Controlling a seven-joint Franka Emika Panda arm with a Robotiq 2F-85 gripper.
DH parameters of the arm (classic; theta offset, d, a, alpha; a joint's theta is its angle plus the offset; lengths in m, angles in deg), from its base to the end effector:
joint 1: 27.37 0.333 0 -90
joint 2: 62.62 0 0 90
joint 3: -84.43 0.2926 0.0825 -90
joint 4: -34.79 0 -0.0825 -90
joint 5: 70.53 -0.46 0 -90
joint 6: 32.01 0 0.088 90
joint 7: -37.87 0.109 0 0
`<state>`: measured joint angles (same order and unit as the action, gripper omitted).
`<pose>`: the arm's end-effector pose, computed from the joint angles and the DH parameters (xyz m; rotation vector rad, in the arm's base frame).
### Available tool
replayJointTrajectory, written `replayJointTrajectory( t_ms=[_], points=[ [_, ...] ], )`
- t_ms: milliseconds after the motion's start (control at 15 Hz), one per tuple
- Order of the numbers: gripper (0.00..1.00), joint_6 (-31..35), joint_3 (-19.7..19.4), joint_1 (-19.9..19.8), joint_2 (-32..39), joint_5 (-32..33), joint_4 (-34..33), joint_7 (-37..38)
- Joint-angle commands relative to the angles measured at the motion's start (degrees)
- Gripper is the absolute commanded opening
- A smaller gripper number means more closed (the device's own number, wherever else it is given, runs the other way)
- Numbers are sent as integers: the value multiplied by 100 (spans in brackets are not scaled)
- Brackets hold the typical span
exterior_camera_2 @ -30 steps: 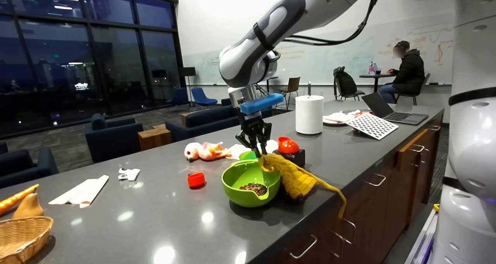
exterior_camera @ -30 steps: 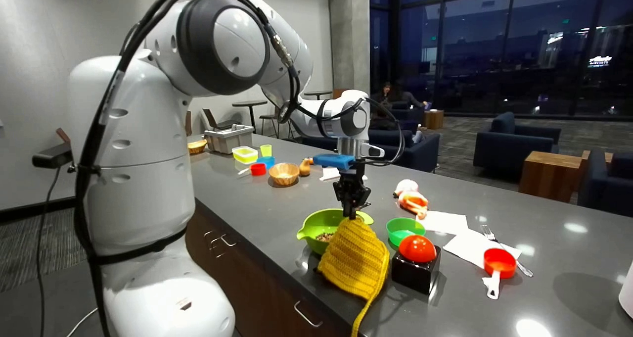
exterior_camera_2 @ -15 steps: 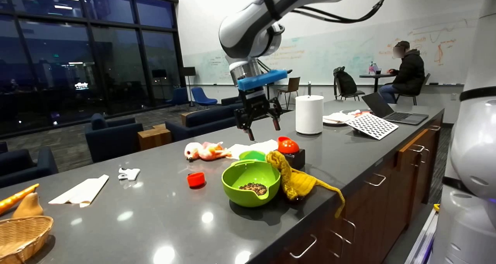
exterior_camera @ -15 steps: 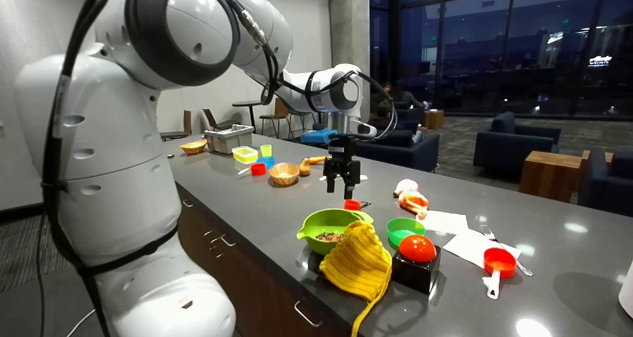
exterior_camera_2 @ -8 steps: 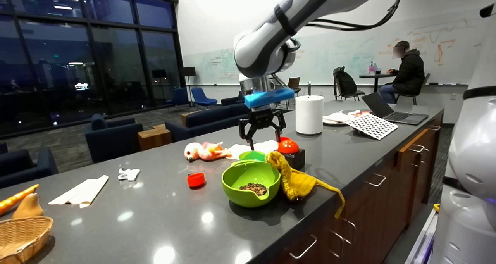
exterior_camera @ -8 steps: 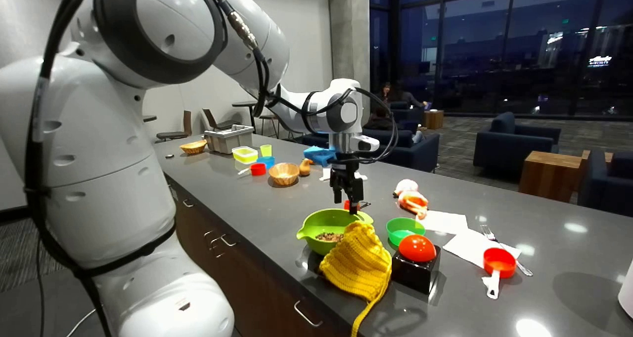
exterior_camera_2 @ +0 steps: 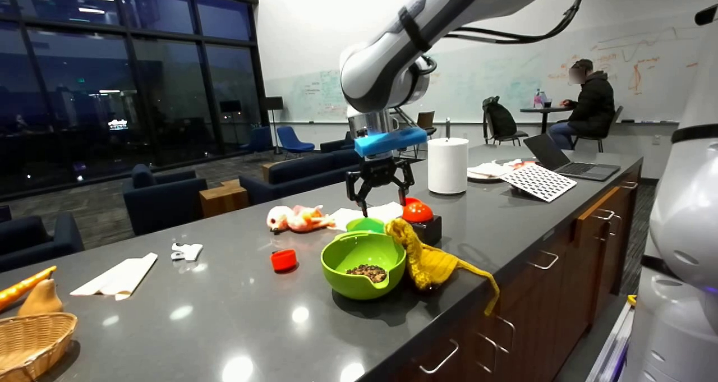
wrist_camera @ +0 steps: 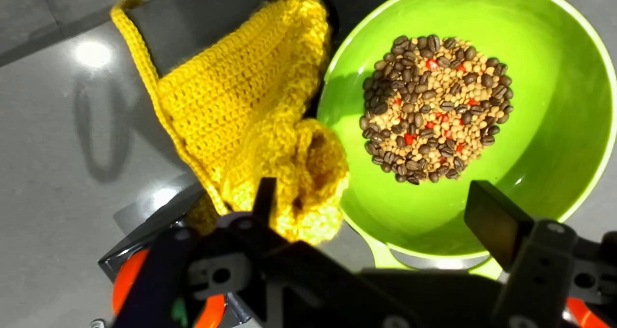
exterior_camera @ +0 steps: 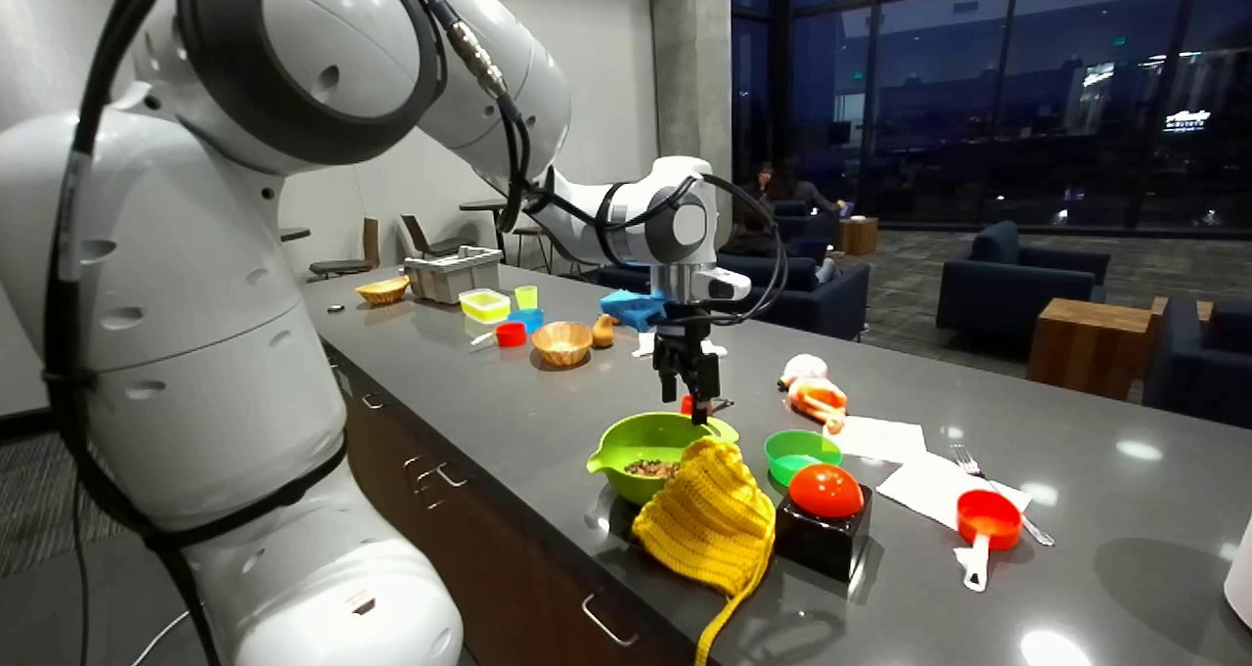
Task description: Move the yellow oven mitt to the right
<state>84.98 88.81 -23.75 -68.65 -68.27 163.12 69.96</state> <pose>0.5566 0.0758 0.3398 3.0063 -0.6121 -0.1120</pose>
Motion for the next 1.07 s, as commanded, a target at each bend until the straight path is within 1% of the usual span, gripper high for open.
replayJointTrajectory(
  t_ms=[0,400,533,800,1000],
  points=[
    [100,-144,-50,-117,46,-77,-35,-35],
    [100,-251,-467,-583,81,-93,276,46],
    [100,-247,-631,-732,121,-224,383,5],
    [100,-292,-863,-907,252,-715,597,-114],
    [100,-175,-965,-949,327,-1306,856,-448]
  ],
)
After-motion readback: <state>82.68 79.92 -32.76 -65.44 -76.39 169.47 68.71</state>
